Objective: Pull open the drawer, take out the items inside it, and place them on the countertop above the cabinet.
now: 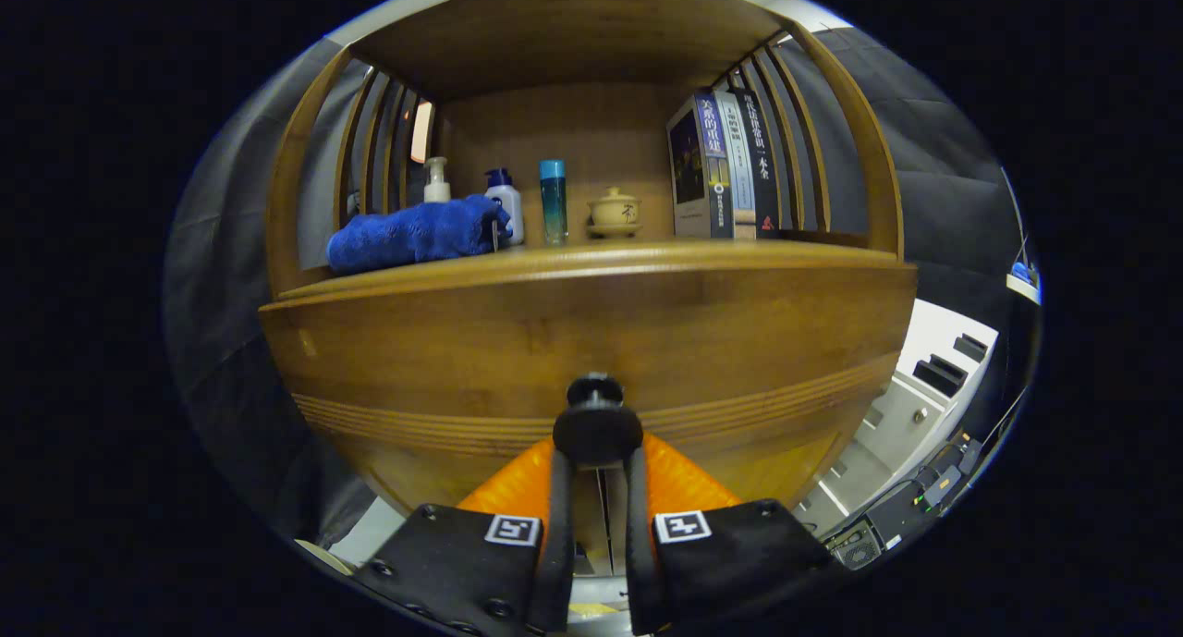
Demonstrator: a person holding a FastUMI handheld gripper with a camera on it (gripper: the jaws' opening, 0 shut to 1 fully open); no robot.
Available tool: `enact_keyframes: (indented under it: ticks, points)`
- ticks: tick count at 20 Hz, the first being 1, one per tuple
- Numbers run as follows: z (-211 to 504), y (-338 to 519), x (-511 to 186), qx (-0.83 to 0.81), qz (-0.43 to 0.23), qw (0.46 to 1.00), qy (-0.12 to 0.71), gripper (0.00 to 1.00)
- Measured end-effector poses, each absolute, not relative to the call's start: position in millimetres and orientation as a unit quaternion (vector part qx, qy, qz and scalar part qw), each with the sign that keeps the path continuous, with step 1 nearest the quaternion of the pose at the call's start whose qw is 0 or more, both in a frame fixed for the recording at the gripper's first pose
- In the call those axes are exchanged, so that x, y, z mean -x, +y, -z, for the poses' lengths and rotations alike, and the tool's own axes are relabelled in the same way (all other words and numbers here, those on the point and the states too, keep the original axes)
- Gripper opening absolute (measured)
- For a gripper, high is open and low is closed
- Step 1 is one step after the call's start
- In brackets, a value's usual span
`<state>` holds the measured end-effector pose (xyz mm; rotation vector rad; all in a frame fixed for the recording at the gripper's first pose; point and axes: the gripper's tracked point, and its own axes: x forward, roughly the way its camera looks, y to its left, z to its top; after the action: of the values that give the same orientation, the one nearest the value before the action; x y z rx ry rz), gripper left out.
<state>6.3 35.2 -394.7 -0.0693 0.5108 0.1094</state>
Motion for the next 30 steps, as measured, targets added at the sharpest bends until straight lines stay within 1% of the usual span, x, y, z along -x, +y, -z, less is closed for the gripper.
enact_keyframes:
  ticks: [1, 2, 3, 4, 6, 9, 12, 13, 15, 18, 20, 22, 23, 25, 30]
  points:
    - [424.4, 13.5, 16.4, 0.040, -0.028, 0.954, 0.297, 0.20]
    - [446.4, 18.9, 30.5, -0.004, -0.050, 0.950, 0.307, 0.09]
    - [451.2, 21.0, 42.6, -0.046, -0.049, 0.954, 0.292, 0.09]
    - [450.0, 16.3, 42.6, -0.053, -0.039, 0.960, 0.273, 0.08]
    - [419.4, 18.7, 27.3, -0.040, -0.051, 0.969, 0.240, 0.08]
    - [370.9, 38.4, 4.9, -0.041, -0.081, 0.975, 0.204, 0.40]
    - [343.1, 60.3, -9.6, -0.039, -0.104, 0.978, 0.179, 0.72]
    - [339.3, 62.8, -15.0, -0.030, -0.105, 0.979, 0.171, 0.71]
    - [342.9, 64.0, -23.9, -0.017, -0.100, 0.980, 0.173, 0.75]
    - [340.1, 62.9, -34.5, -0.034, -0.091, 0.980, 0.172, 0.75]
    - [331.7, 64.9, -44.1, -0.038, -0.094, 0.982, 0.161, 0.67]
    - [337.1, 66.2, -39.5, -0.025, -0.099, 0.979, 0.178, 0.59]
    - [337.1, 67.0, -43.2, -0.024, -0.096, 0.980, 0.174, 0.55]
    - [338.8, 65.7, -43.3, -0.024, -0.091, 0.981, 0.169, 0.49]
    - [338.6, 66.3, -36.8, -0.019, -0.095, 0.980, 0.173, 0.45]
